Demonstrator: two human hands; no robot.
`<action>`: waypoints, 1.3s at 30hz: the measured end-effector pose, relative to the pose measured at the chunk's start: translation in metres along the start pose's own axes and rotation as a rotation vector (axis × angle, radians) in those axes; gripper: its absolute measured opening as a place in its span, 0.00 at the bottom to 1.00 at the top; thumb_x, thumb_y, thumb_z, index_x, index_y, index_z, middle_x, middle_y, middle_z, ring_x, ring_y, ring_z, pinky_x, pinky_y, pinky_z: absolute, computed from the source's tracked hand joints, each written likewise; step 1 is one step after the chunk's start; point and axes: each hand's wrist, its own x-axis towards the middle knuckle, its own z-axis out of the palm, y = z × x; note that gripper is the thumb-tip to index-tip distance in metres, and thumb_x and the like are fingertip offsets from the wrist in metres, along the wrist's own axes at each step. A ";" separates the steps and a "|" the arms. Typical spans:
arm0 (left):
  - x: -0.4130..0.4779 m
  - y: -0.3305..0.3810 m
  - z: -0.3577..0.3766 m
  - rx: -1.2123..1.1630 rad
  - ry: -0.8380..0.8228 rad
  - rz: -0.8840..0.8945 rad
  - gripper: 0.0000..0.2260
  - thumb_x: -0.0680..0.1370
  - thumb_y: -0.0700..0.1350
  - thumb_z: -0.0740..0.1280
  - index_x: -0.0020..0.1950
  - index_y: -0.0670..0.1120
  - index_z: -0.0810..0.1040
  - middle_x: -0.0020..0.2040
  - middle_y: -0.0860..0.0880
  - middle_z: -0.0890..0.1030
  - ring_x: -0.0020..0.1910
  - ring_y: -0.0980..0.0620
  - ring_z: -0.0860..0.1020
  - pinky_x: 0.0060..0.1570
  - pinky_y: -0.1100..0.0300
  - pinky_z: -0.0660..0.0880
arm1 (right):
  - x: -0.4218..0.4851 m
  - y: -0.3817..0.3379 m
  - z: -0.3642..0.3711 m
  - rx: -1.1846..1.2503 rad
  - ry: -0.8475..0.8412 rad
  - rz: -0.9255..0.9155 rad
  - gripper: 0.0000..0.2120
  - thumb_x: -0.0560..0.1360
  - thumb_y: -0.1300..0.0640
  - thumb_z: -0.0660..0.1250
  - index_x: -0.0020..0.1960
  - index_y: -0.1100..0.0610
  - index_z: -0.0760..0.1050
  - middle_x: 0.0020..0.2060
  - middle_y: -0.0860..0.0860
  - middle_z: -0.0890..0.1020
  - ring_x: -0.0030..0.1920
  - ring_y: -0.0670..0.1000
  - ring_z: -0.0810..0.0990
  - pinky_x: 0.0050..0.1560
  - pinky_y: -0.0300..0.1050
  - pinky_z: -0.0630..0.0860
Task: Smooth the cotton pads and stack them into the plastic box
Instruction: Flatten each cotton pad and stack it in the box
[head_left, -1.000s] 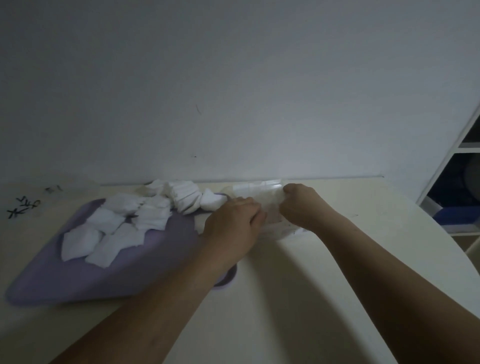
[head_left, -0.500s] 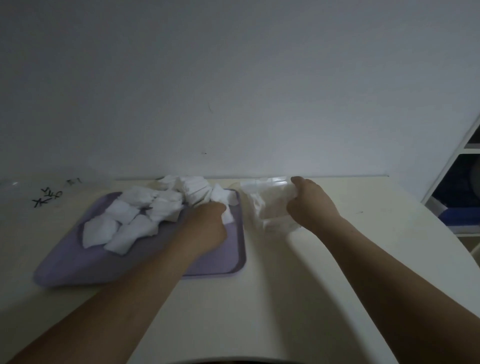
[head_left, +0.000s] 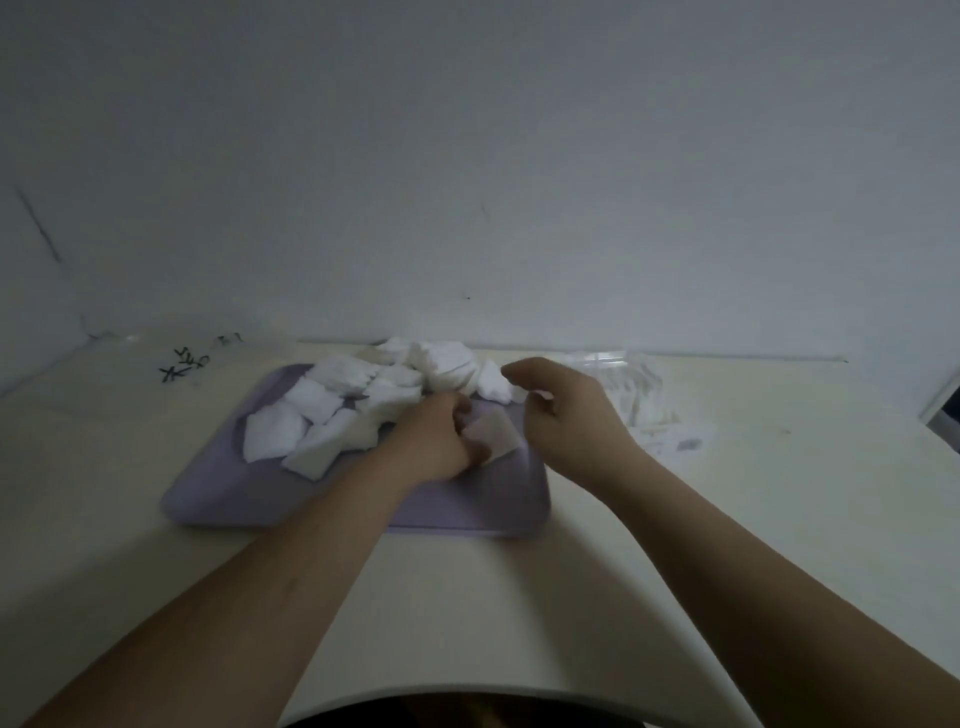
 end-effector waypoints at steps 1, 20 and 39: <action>-0.002 -0.001 -0.001 -0.039 -0.017 0.012 0.14 0.70 0.49 0.77 0.50 0.48 0.79 0.43 0.50 0.83 0.42 0.52 0.80 0.41 0.56 0.75 | 0.000 0.002 0.008 0.088 -0.036 0.070 0.23 0.73 0.64 0.61 0.66 0.57 0.81 0.64 0.52 0.83 0.67 0.52 0.79 0.69 0.42 0.72; -0.060 -0.084 -0.088 0.510 0.219 -0.110 0.04 0.79 0.45 0.67 0.46 0.49 0.73 0.47 0.49 0.76 0.54 0.42 0.79 0.47 0.57 0.69 | 0.030 -0.014 0.113 0.518 -0.137 0.299 0.08 0.75 0.55 0.75 0.45 0.60 0.81 0.41 0.58 0.84 0.42 0.59 0.85 0.40 0.65 0.85; -0.050 -0.068 -0.097 -0.410 0.258 -0.059 0.11 0.73 0.34 0.76 0.48 0.48 0.80 0.40 0.48 0.85 0.36 0.51 0.81 0.37 0.51 0.79 | 0.036 0.008 0.104 0.924 -0.142 0.331 0.09 0.79 0.65 0.72 0.55 0.69 0.77 0.48 0.68 0.85 0.41 0.60 0.83 0.37 0.51 0.82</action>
